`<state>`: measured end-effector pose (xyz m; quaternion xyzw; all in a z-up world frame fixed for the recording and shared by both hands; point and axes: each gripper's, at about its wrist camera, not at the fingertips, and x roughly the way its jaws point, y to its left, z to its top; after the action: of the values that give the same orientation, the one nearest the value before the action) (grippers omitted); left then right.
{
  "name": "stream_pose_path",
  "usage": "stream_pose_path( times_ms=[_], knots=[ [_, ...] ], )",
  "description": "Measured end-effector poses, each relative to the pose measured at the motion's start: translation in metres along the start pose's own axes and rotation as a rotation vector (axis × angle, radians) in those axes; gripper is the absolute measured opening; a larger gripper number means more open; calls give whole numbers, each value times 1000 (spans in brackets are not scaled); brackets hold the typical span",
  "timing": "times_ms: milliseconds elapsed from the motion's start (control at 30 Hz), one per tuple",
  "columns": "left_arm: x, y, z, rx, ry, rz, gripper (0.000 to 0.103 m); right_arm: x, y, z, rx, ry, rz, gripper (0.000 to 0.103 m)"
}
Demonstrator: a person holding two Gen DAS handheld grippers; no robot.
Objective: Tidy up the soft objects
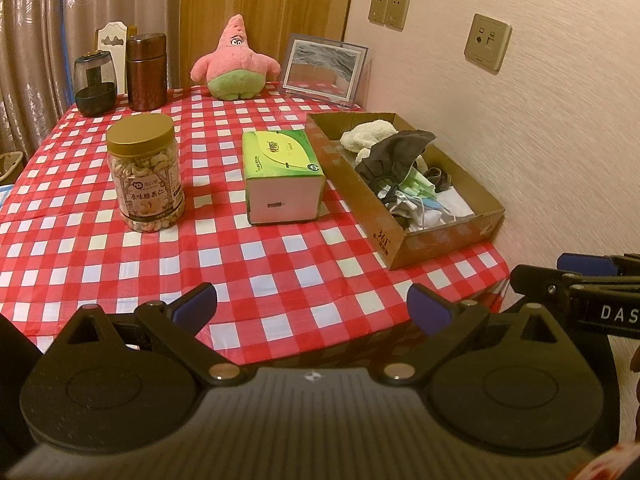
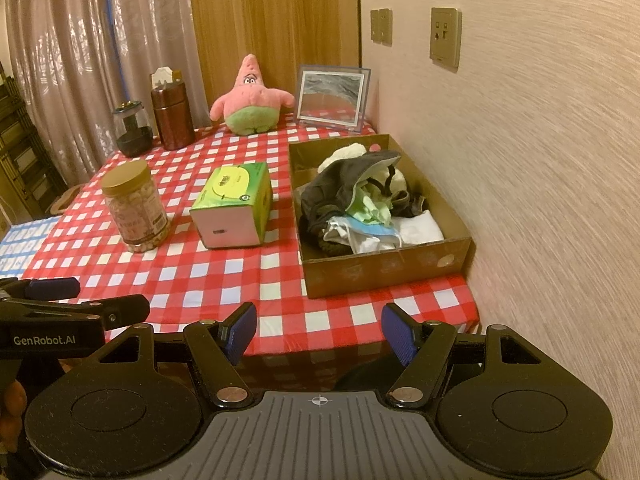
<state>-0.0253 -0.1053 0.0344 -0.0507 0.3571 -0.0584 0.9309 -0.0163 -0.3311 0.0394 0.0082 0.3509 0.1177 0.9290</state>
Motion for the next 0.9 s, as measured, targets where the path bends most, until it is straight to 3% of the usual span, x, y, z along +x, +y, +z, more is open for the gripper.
stream_pose_path(
  times_ms=[900],
  knots=[
    [-1,-1,0,7,-21,-16,101,0,-1,0,1,0,-1,69]
  ],
)
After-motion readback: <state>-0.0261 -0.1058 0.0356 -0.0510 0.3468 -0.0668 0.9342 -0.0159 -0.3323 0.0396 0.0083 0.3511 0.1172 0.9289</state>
